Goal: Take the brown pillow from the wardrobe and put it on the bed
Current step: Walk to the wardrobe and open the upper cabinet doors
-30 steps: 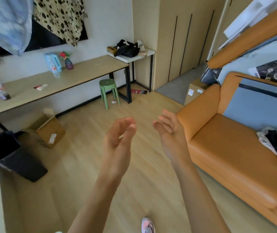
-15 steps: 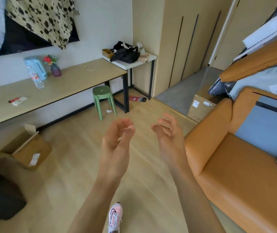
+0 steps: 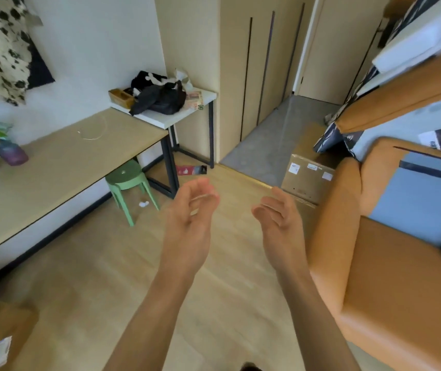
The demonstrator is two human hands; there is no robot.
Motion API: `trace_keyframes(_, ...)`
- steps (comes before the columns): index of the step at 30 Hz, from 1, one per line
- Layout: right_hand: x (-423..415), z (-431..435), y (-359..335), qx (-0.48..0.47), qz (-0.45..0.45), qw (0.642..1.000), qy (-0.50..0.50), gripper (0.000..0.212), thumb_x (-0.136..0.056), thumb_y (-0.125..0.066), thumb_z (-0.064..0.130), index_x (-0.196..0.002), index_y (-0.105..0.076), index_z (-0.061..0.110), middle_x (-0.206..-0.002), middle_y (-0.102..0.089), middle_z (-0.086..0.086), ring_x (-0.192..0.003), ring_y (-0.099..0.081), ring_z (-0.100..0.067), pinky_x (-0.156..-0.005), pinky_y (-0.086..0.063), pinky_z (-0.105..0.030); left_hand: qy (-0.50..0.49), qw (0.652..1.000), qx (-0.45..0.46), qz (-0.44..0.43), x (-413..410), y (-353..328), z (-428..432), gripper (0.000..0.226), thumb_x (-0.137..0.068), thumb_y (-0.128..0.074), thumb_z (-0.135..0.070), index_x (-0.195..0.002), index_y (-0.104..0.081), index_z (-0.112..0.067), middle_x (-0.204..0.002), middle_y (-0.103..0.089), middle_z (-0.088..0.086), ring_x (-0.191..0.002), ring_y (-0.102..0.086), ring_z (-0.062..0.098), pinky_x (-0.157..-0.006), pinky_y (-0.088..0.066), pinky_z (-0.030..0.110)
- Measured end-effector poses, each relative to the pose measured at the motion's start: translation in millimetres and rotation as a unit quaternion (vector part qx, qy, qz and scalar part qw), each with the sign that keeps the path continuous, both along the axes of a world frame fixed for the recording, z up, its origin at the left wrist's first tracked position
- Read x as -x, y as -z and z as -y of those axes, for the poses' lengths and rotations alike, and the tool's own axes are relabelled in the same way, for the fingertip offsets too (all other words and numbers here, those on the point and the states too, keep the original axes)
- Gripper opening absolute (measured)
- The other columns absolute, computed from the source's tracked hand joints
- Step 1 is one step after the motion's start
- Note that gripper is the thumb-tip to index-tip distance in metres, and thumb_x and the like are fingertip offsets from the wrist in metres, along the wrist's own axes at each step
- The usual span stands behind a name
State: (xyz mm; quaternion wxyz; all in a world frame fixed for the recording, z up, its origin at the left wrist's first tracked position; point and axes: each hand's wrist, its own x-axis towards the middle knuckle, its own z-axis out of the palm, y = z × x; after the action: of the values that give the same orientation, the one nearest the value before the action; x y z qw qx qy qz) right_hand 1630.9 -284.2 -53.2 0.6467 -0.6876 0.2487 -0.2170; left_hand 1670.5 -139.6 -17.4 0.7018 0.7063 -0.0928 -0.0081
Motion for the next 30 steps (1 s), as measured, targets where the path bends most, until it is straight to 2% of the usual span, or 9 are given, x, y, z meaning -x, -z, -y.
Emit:
trace_keyframes(4,-72.0,29.9,11.6,-0.003,-0.005,1.0,0.019,0.051,-0.097,-0.07,0.018,-0.144,-0.052,0.025,-0.131,-0.065,0.001,-0.12,-0.064,-0.013,-0.102,-0.049,-0.034,0.029,0.999,-0.015,-0.01,-68.8,14.4,29.3,0.035,-0.086,-0.059,-0.042,-0.115,-0.069,-0.024,-0.119,-0.071,-0.011,-0.115,-0.066,0.005,-0.104,-0.052,0.039)
trace_keyframes(7,-144.5,61.9,26.5,0.001,0.0,1.0,0.028,0.045,-0.096,-0.07,0.021,-0.138,-0.055,0.029,-0.128,-0.066,0.007,-0.114,-0.064,-0.005,-0.091,-0.048,-0.026,0.036,0.999,-0.022,-0.013,-133.2,26.2,61.2,0.034,-0.085,-0.059,-0.041,-0.114,-0.069,-0.025,-0.118,-0.072,-0.011,-0.113,-0.067,0.006,-0.103,-0.053,0.037)
trace_keyframes(10,-225.4,97.6,36.7,0.003,0.017,1.0,0.022,0.042,-0.096,-0.069,0.023,-0.135,-0.056,0.031,-0.126,-0.065,0.009,-0.109,-0.061,0.003,-0.087,-0.048,-0.025,0.037,0.999,-0.028,-0.003,-203.6,29.4,95.4,0.034,-0.086,-0.059,-0.043,-0.115,-0.069,-0.028,-0.118,-0.072,-0.012,-0.111,-0.067,0.004,-0.102,-0.052,0.035)
trace_keyframes(13,-306.8,140.1,31.5,-0.006,0.03,0.999,0.01,0.046,-0.097,-0.069,0.021,-0.141,-0.056,0.023,-0.129,-0.065,0.004,-0.112,-0.062,-0.002,-0.092,-0.048,-0.027,0.034,0.998,-0.054,0.012,-274.9,19.4,131.2,0.028,-0.087,-0.06,-0.044,-0.111,-0.07,-0.034,-0.113,-0.073,-0.016,-0.108,-0.067,0.001,-0.1,-0.051,0.033)
trace_keyframes(17,-380.2,181.8,18.2,-0.002,0.04,0.999,-0.001,0.046,-0.097,-0.07,0.025,-0.141,-0.056,0.025,-0.134,-0.063,0.004,-0.119,-0.061,-0.008,-0.087,-0.046,-0.019,0.021,0.999,-0.043,0.015,-345.4,8.2,164.7,0.02,-0.087,-0.06,-0.041,-0.104,-0.072,-0.039,-0.118,-0.073,-0.009,-0.114,-0.067,0.007,-0.105,-0.051,0.043)
trace_keyframes(19,-411.6,207.0,14.3,-0.001,0.036,0.999,0.003,0.045,-0.096,-0.07,0.029,-0.139,-0.056,0.027,-0.133,-0.062,0.006,-0.12,-0.061,-0.01,-0.087,-0.046,-0.021,0.018,0.999,-0.04,0.001,-383.0,6.6,188.9,0.027,-0.086,-0.061,-0.043,-0.109,-0.072,-0.035,-0.119,-0.073,-0.008,-0.117,-0.067,0.012,-0.108,-0.049,0.048)
trace_keyframes(22,-455.0,248.2,16.1,-0.003,0.031,0.999,0.023,0.041,-0.096,-0.071,0.026,-0.135,-0.057,0.03,-0.129,-0.063,0.007,-0.118,-0.062,-0.009,-0.09,-0.047,-0.023,0.032,0.999,-0.037,-0.007,-439.1,9.0,232.5,0.032,-0.083,-0.062,-0.049,-0.11,-0.072,-0.036,-0.117,-0.075,-0.009,-0.118,-0.067,0.014,-0.109,-0.049,0.048)
trace_keyframes(27,-536.2,315.7,35.6,0.009,-0.002,0.998,0.067,0.042,-0.096,-0.071,0.021,-0.136,-0.058,0.025,-0.13,-0.065,0.002,-0.118,-0.064,-0.013,-0.099,-0.049,-0.028,0.073,0.996,-0.031,-0.028,-540.2,27.4,311.6,0.034,-0.087,-0.061,-0.04,-0.115,-0.07,-0.026,-0.118,-0.074,-0.002,-0.117,-0.068,0.018,-0.109,-0.049,0.052)
trace_keyframes(30,-596.1,353.9,42.5,0.027,-0.025,0.997,0.072,0.045,-0.096,-0.072,0.022,-0.14,-0.058,0.022,-0.131,-0.065,0.002,-0.119,-0.063,-0.013,-0.106,-0.049,-0.036,0.093,0.995,-0.022,-0.031,-608.3,35.1,357.2,0.033,-0.086,-0.061,-0.044,-0.114,-0.07,-0.029,-0.117,-0.075,-0.006,-0.116,-0.068,0.013,-0.109,-0.05,0.048)
